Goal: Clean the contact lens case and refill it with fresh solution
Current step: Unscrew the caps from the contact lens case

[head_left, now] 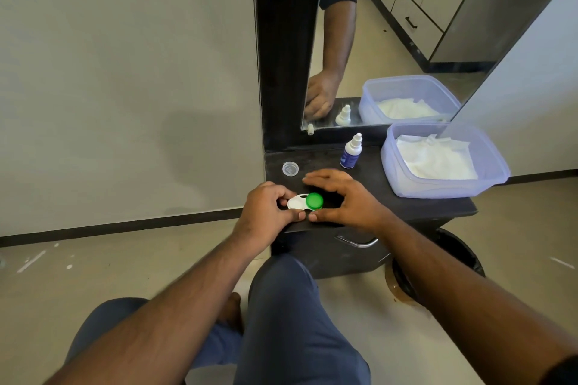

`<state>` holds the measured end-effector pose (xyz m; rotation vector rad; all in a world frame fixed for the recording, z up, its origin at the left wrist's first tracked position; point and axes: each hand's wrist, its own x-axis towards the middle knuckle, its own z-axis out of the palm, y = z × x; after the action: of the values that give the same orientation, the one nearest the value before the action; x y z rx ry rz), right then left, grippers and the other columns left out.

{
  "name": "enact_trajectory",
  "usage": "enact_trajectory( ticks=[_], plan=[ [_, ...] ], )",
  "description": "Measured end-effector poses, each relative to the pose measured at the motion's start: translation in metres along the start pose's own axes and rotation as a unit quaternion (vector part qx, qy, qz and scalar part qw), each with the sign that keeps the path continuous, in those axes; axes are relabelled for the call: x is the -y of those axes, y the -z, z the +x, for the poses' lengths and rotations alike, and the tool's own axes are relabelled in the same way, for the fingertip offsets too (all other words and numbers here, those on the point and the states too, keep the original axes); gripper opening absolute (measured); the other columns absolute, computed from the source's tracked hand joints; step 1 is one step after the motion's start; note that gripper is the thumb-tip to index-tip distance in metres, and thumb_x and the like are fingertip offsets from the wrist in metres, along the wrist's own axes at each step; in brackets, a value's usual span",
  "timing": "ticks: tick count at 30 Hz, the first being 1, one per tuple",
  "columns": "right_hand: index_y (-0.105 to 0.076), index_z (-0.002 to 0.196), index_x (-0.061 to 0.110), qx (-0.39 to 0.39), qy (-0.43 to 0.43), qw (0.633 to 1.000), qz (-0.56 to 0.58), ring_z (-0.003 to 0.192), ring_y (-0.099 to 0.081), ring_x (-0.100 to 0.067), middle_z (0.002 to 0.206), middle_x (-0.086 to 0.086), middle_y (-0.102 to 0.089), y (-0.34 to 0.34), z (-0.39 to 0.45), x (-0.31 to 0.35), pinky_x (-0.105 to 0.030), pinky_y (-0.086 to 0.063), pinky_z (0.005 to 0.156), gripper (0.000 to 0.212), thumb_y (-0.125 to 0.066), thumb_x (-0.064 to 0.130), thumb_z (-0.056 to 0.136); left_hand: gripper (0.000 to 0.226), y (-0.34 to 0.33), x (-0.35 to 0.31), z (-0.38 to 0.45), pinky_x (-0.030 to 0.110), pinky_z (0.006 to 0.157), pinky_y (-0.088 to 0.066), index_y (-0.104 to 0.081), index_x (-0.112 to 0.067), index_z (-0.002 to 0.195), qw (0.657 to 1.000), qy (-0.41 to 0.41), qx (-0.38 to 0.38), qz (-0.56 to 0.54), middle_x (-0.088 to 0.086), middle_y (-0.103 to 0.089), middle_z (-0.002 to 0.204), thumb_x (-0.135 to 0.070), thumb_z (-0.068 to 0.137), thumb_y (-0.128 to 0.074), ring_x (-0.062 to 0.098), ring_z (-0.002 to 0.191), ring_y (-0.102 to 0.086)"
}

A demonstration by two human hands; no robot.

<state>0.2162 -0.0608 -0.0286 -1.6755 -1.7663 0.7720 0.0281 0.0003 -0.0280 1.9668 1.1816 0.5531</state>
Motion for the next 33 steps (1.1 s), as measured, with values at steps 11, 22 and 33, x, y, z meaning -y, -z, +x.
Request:
enact_trajectory(
  ticks=[11, 22, 33],
  plan=[
    [-0.063, 0.122, 0.021, -0.031, -0.015, 0.999, 0.025, 0.108, -0.054, 0.002, 0.113, 0.012, -0.061, -0.003, -0.003, 0.002, -0.011, -0.039, 0.096, 0.058, -0.084, 0.02, 0.068, 0.034, 0.001, -0.001, -0.001, 0.007, 0.056, -0.037, -0.073, -0.015, 0.094, 1.0, -0.004, 0.006, 0.003, 0.0, -0.06, 0.086, -0.019, 0.063, -0.087, 0.003, 0.069, -0.05],
    [-0.071, 0.1, 0.015, -0.176, -0.142, 0.963, 0.145, 0.073, -0.067, -0.006, 0.092, -0.002, -0.072, -0.002, 0.009, 0.011, -0.016, -0.054, 0.071, 0.014, -0.06, 0.016, 0.092, 0.034, 0.001, -0.002, -0.001, 0.007, 0.056, -0.037, -0.073, -0.014, 0.094, 1.0, 0.0, 0.008, 0.001, 0.0, -0.06, 0.086, -0.017, 0.064, -0.087, 0.003, 0.068, -0.05],
    [-0.066, 0.064, 0.007, -0.271, -0.286, 0.915, 0.086, 0.06, -0.063, -0.023, 0.061, -0.005, -0.063, -0.014, 0.052, 0.016, -0.046, -0.059, 0.063, 0.032, -0.061, 0.027, 0.089, 0.032, 0.002, -0.003, -0.001, 0.016, 0.059, -0.038, -0.072, -0.015, 0.094, 1.0, -0.004, 0.014, 0.012, 0.001, -0.061, 0.09, -0.019, 0.066, -0.086, 0.006, 0.073, -0.052]
  ],
)
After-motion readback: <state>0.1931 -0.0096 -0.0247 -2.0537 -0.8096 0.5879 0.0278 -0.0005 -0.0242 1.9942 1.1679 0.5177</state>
